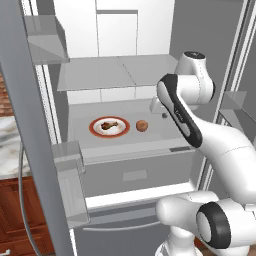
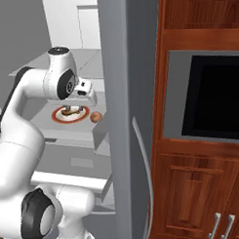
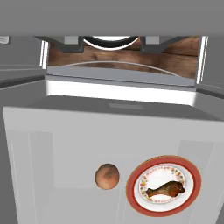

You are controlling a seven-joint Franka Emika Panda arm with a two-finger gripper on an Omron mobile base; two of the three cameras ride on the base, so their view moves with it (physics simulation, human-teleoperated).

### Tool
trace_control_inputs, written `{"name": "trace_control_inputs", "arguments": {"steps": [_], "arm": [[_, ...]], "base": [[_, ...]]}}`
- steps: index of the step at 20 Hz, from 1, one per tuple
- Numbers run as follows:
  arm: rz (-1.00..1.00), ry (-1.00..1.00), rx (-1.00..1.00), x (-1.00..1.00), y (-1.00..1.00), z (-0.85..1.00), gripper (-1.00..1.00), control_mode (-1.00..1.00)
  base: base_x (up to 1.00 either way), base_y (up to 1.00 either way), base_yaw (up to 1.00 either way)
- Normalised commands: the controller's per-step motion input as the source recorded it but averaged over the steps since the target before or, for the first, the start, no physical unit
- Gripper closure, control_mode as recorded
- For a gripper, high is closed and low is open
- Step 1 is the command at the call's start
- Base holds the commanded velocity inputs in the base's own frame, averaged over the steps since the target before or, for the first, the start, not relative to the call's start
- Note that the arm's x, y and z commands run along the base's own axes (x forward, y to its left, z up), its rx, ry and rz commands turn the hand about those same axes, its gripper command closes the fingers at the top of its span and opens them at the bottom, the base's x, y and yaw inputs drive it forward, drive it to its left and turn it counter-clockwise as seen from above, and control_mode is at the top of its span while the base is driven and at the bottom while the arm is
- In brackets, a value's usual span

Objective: Retrieve the chicken drumstick from the fridge and place it on the cutting board.

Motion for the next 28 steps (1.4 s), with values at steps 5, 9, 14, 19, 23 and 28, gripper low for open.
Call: {"name": "trace_control_inputs", "arguments": {"steps": [5,9,14,19,23,28], "arm": [[0.0,0.0,0.0,-0.09,0.0,-0.17,-1.0,-1.0],[-0.01,-0.02,0.0,-0.15,0.01,-0.38,-1.0,-1.0],[0.0,-0.1,0.0,-0.1,0.11,-0.5,-1.0,-1.0],[0.12,-0.15,0.0,0.0,0.23,-0.22,-1.0,-1.0],[0.2,-0.17,0.0,0.0,0.12,0.0,-1.0,-1.0],[0.19,-0.12,-0.01,0.0,0.06,0.05,-1.0,-1.0]], "base": [[0.0,0.0,0.0],[0.0,0.0,0.0],[0.0,0.0,0.0],[0.0,0.0,0.0],[0.0,0.0,0.0],[0.0,0.0,0.0]]}}
